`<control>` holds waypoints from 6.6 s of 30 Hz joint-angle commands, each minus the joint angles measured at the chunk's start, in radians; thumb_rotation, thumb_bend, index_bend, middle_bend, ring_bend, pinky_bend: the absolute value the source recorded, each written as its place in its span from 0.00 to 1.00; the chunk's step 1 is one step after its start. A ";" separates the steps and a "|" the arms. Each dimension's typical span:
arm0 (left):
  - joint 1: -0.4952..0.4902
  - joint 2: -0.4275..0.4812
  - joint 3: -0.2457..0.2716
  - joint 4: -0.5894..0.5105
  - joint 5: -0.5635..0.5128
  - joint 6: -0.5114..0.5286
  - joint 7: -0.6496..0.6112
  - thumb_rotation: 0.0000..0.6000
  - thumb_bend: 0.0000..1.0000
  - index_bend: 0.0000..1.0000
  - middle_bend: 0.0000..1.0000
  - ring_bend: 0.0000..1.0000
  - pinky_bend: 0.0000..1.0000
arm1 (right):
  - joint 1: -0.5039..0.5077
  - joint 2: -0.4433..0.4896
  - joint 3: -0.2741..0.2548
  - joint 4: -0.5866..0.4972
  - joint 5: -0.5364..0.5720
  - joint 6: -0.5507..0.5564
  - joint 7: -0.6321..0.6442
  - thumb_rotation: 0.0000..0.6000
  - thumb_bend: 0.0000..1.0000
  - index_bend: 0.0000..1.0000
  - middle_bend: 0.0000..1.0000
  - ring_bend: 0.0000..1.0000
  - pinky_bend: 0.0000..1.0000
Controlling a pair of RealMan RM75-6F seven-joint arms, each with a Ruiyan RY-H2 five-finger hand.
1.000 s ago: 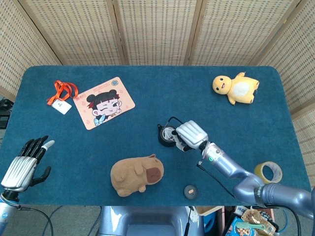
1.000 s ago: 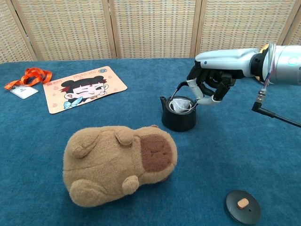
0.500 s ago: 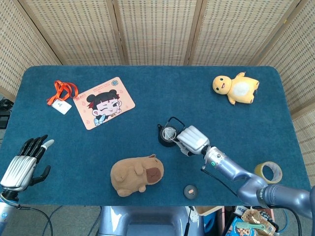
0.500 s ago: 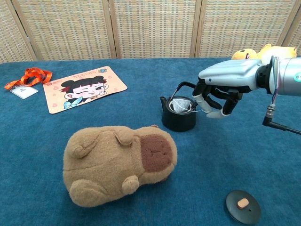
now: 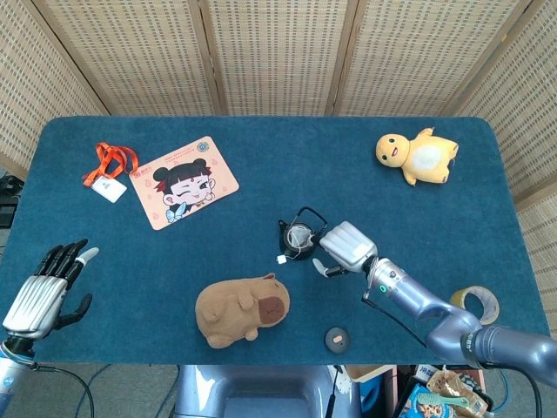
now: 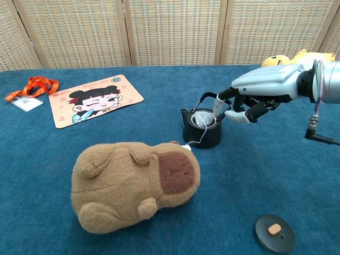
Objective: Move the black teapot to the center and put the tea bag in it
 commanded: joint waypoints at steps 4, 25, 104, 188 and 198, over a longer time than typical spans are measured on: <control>0.001 0.004 -0.003 -0.003 -0.003 0.005 0.000 1.00 0.47 0.10 0.00 0.00 0.00 | 0.019 0.028 0.023 -0.017 0.013 -0.018 0.001 0.28 0.71 0.25 0.77 0.80 0.89; 0.007 0.011 -0.011 -0.004 -0.015 0.018 0.010 1.00 0.47 0.10 0.00 0.00 0.00 | 0.131 0.060 0.028 -0.047 0.208 -0.212 -0.071 0.19 0.93 0.24 0.96 0.99 1.00; 0.016 0.002 -0.006 0.030 -0.031 0.006 -0.024 1.00 0.47 0.10 0.00 0.00 0.00 | 0.346 -0.066 -0.147 0.053 0.589 -0.160 -0.344 0.18 0.93 0.24 0.96 0.99 1.00; 0.117 -0.062 0.009 0.138 0.046 0.186 -0.115 1.00 0.47 0.10 0.00 0.00 0.00 | -0.504 0.139 -0.117 -0.345 0.130 0.841 -0.167 0.39 0.61 0.18 0.20 0.16 0.35; 0.127 -0.071 0.013 0.144 0.070 0.209 -0.123 1.00 0.47 0.10 0.00 0.00 0.00 | -0.563 0.132 -0.111 -0.334 0.082 0.869 -0.150 0.46 0.60 0.18 0.20 0.16 0.33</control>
